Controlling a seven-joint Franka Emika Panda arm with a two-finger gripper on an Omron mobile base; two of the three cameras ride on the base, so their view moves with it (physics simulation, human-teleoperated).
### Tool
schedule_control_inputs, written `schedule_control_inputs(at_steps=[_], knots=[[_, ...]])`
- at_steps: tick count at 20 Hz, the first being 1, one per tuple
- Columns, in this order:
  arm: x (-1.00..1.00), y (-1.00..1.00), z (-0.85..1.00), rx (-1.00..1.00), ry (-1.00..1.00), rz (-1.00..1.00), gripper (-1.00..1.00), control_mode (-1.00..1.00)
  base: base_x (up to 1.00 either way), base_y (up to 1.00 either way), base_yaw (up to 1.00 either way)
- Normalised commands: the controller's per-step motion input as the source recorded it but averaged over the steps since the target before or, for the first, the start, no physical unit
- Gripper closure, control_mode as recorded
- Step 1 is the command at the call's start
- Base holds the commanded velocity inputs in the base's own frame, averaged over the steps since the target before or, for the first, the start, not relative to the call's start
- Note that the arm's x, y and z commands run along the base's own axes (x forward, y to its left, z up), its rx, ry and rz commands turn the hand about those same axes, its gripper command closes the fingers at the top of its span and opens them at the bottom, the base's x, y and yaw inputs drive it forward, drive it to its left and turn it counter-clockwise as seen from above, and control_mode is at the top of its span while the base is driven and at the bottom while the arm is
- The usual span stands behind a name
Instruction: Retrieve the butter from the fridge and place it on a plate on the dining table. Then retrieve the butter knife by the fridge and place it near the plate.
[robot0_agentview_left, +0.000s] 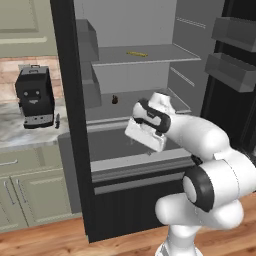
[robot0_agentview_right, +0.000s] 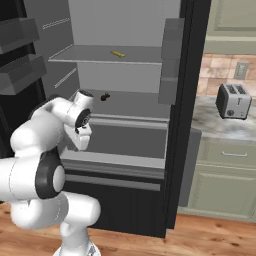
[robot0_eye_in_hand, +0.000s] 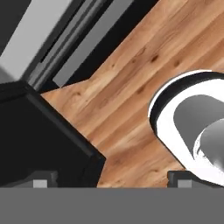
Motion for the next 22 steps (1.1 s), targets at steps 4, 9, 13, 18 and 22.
schedule_control_inputs(at_steps=[4, 9, 13, 18, 22], knots=[[-0.31, -0.84, 0.09, -0.53, -0.5, 0.45, -1.0, -1.0, 0.0, 0.0, 0.0], [-0.27, -0.74, 0.44, -0.27, -0.48, 0.57, -1.0, -1.0, 0.0, 0.0, 0.0], [-0.43, -0.14, 0.49, -0.15, -0.06, 0.59, -1.0, -1.0, 0.0, 0.0, 0.0], [-0.57, -0.05, 0.77, -0.11, -0.08, 0.33, -1.0, -1.0, 0.0, 0.0, 0.0], [-0.52, 0.0, 0.79, -0.09, -0.03, 0.06, -1.0, -1.0, 0.0, 0.0, 0.0]])
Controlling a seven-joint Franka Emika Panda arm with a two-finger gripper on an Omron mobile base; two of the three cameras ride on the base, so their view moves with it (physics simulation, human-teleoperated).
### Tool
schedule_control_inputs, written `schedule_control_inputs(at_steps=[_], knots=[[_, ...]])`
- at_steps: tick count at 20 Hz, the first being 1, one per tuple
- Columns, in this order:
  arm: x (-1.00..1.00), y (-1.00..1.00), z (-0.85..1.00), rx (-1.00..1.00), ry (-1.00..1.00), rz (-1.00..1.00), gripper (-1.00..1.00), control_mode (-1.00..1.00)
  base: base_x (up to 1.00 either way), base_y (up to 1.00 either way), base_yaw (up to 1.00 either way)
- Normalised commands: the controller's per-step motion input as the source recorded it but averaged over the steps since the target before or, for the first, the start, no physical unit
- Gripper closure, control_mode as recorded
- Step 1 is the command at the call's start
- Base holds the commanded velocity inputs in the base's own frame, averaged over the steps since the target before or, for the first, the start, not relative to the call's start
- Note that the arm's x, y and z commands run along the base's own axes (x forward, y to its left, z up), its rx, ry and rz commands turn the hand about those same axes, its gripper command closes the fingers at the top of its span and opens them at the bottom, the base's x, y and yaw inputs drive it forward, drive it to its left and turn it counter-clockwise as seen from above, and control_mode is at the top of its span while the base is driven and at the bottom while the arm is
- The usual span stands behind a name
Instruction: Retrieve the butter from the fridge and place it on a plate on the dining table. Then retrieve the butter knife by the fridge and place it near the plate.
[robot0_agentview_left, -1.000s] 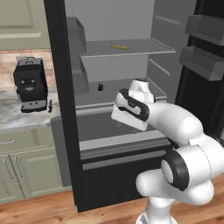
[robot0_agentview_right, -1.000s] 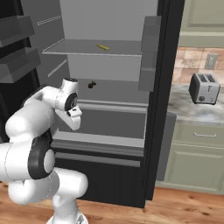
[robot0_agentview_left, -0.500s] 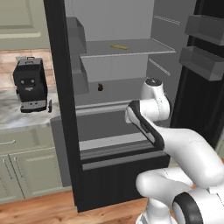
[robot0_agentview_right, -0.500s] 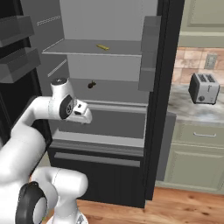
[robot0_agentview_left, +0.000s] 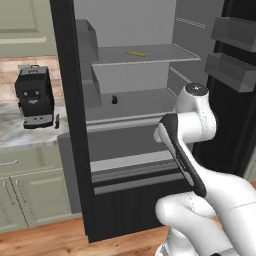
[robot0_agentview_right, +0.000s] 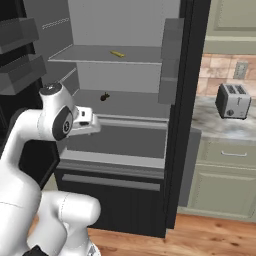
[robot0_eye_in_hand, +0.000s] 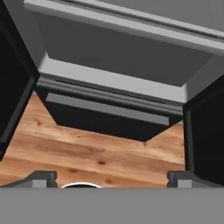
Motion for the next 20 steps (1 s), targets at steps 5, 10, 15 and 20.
schedule_control_inputs(at_steps=[5, 10, 15, 20], knots=[[-0.21, 0.0, 0.3, -0.02, 0.23, -0.21, -1.0, -1.0, 0.0, 0.0, 0.0], [-0.16, -0.05, -0.02, 0.17, 0.17, -0.07, -1.0, -1.0, 0.0, 0.0, 0.0], [-0.41, -0.12, -0.18, 0.22, 0.0, 0.0, -1.0, -1.0, 0.0, 0.0, 0.0], [-0.28, 0.0, -0.07, 0.01, 0.0, 0.02, -1.0, -1.0, 0.0, 0.0, 0.0]])
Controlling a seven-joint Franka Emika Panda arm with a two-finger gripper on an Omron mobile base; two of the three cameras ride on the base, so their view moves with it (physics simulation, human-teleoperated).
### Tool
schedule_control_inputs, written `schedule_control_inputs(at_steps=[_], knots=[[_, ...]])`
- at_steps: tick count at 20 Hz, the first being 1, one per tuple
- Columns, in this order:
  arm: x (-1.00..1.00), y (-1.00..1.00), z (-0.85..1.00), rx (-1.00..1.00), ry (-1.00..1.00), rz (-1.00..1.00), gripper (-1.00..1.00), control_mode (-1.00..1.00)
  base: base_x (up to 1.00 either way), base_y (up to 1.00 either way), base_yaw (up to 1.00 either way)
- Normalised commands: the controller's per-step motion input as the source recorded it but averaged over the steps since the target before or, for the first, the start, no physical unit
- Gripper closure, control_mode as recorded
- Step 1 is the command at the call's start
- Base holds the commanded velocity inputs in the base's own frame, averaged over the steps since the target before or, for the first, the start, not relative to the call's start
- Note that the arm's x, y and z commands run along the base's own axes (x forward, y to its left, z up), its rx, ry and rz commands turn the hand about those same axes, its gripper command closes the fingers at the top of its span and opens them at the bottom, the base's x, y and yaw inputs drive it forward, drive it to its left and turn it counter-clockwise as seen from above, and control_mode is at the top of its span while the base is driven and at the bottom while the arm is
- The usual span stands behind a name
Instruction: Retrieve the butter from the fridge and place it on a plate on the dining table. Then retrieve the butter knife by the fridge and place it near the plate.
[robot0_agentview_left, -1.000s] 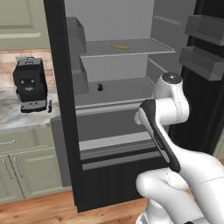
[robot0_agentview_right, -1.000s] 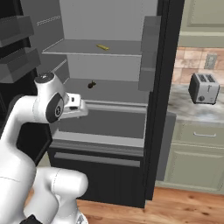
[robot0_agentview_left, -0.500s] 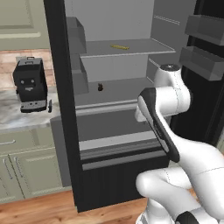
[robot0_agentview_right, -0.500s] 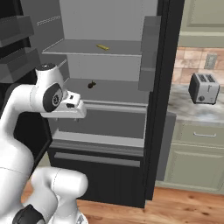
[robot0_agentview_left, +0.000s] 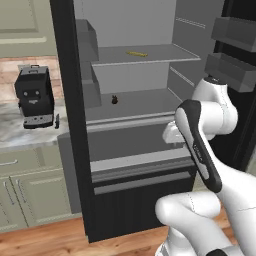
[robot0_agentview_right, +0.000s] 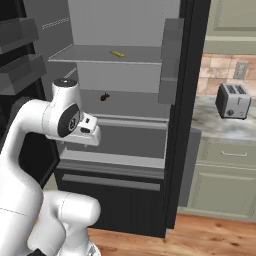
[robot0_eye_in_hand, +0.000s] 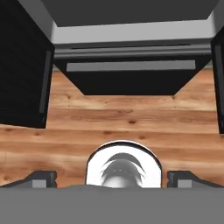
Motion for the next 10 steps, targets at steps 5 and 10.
schedule_control_inputs(at_steps=[5, 10], knots=[[-0.31, 0.0, 0.0, -0.09, -0.05, 0.02, -1.0, -1.0, 0.0, 0.0, 0.0], [-0.39, 0.0, 0.0, -0.15, -0.07, 0.0, -1.0, -1.0, 0.0, 0.0, 0.0]])
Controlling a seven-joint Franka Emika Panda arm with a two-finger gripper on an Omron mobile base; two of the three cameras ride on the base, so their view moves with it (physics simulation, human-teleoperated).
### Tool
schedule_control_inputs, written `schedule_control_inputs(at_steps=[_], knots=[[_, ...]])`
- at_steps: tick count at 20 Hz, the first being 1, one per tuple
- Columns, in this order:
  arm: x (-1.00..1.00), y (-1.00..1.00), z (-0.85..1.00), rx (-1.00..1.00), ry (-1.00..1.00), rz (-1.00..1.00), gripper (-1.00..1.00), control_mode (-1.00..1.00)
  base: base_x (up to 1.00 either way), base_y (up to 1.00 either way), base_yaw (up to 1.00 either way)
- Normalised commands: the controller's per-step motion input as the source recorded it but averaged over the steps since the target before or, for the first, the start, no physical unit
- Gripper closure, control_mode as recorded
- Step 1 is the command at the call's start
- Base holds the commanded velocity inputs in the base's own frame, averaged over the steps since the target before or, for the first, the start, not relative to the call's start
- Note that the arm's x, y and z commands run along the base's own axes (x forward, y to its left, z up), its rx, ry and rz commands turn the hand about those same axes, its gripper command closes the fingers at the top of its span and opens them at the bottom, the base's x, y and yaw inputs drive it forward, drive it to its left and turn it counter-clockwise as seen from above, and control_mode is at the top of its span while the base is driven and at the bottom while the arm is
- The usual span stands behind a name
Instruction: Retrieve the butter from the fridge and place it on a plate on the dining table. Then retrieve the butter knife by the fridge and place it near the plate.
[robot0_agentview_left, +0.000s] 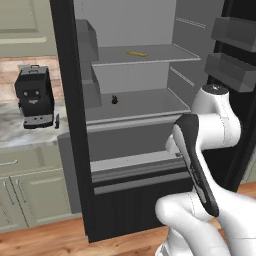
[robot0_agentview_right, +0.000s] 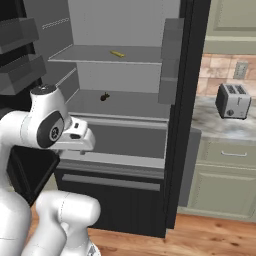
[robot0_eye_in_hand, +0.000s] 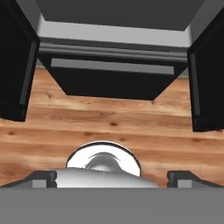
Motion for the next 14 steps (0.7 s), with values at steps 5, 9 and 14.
schedule_control_inputs(at_steps=[5, 9, 14], knots=[[-0.09, 0.0, 0.0, -0.03, 0.0, 0.0, -1.0, -1.0, 0.0, 0.0, 0.0], [0.0, 0.0, 0.0, 0.0, 0.0, 0.0, -1.0, -1.0, 0.0, 0.0, 0.0], [0.34, -0.11, 0.0, 0.0, 0.0, 0.0, -1.0, -1.0, 0.0, 0.0, 0.0]])
